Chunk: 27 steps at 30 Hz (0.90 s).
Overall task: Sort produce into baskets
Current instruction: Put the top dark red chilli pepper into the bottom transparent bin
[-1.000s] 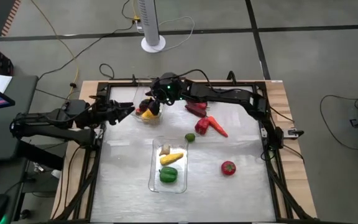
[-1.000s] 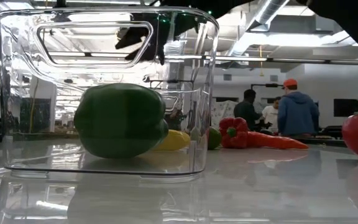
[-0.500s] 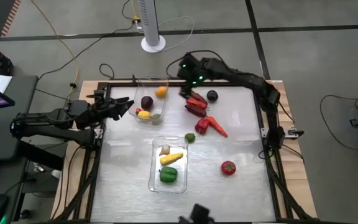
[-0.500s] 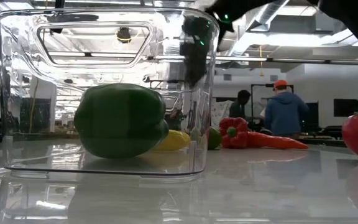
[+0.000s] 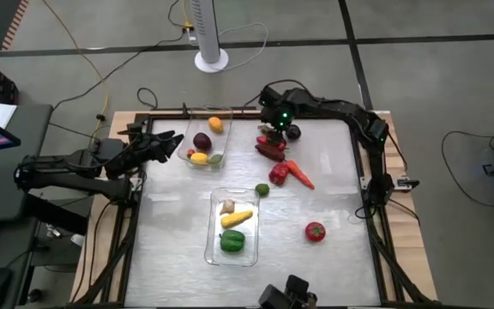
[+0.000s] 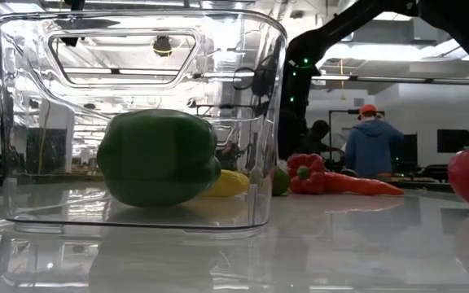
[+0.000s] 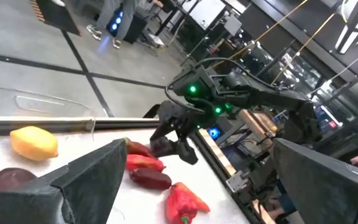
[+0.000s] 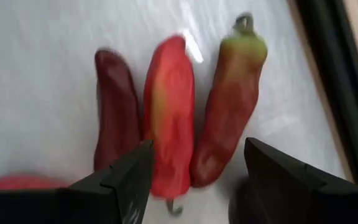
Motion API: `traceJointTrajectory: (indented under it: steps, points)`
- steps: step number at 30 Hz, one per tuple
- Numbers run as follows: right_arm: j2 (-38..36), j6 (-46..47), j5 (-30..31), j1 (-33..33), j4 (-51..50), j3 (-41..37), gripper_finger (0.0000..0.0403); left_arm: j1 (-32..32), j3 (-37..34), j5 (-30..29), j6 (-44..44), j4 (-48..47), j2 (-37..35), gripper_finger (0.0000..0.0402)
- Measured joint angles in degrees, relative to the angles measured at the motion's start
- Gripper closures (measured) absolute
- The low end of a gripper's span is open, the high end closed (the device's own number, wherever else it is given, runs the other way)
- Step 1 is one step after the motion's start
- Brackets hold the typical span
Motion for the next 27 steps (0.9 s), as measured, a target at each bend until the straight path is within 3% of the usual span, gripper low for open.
traceJointTrajectory:
  steps: [12,23,27]
  points:
    - [0.0,0.1,3.8,-1.4,16.3,-4.3,0.0127,0.0,0.0,-0.1,-3.5,0.1,2.4,0.0015]
    - [5.2,-0.8,2.4,-1.7,12.4,-4.3,0.0127,0.0,0.0,0.4,-5.3,0.5,3.3,0.0015]
    - [5.7,-1.4,2.3,-1.9,10.8,-4.4,0.0146,0.0,0.0,0.5,-5.9,0.5,3.2,0.0015]
